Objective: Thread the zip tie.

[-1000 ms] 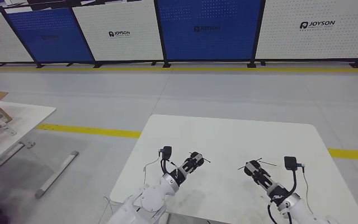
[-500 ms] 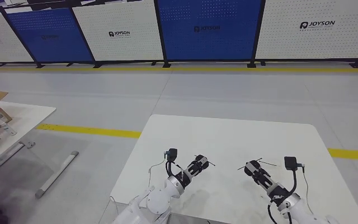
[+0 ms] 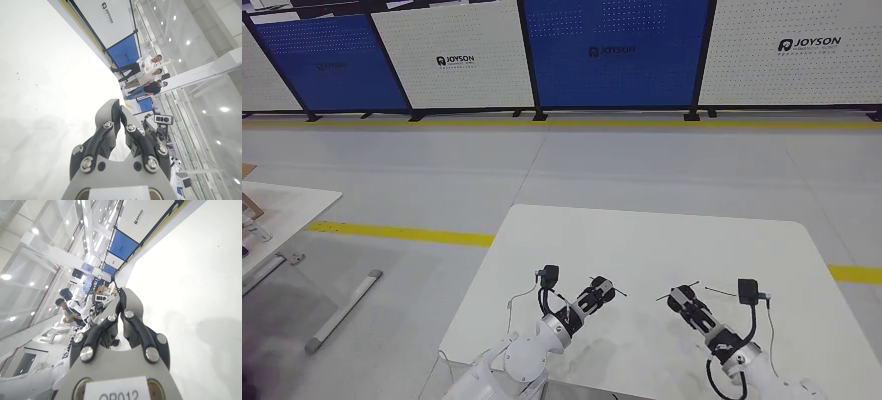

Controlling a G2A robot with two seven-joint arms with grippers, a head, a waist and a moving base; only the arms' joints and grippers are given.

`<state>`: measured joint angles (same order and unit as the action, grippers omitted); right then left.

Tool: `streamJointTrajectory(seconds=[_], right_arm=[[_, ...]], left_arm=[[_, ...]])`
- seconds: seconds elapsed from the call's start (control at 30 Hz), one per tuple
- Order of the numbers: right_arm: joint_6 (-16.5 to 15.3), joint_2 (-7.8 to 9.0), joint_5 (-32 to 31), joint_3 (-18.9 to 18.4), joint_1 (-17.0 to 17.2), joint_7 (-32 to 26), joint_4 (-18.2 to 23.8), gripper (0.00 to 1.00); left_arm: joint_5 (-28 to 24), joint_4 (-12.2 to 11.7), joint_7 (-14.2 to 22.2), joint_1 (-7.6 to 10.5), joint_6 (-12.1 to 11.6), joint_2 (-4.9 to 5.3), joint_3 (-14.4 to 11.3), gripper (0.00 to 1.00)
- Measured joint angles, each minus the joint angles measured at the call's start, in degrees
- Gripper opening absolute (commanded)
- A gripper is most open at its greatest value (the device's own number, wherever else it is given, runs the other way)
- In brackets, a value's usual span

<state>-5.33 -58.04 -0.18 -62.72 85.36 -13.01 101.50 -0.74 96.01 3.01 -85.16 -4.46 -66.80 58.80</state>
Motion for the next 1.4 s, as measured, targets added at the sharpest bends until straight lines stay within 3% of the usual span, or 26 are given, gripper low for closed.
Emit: streamJointTrajectory(seconds=[0.13, 0.43, 0.8, 1.0, 1.4], right_arm=[[3.0, -0.99, -5.0, 3.8, -2.6, 2.3, -1.0, 0.00], [3.1, -1.00, -5.0, 3.8, -2.6, 2.5, -1.0, 0.00], [-6.8, -1.68, -11.7, 3.4, 4.3, 15.6, -1.2, 0.00], [-8.0, -2.58, -16.9, 5.7, 5.7, 21.7, -1.8, 0.00], [-8.0, -2.58, -16.8, 5.7, 5.7, 21.6, -1.8, 0.00]], left_arm=[[0.0, 0.0, 0.0, 0.00, 0.0, 0.00, 0.0, 0.00], [0.0, 0.0, 0.0, 0.00, 0.0, 0.00, 0.0, 0.00], [0.0, 0.0, 0.0, 0.00, 0.0, 0.00, 0.0, 0.00], [0.0, 0.0, 0.0, 0.00, 0.0, 0.00, 0.0, 0.00], [0.1, 0.0, 0.0, 0.00, -0.1, -0.02, 0.0, 0.00]])
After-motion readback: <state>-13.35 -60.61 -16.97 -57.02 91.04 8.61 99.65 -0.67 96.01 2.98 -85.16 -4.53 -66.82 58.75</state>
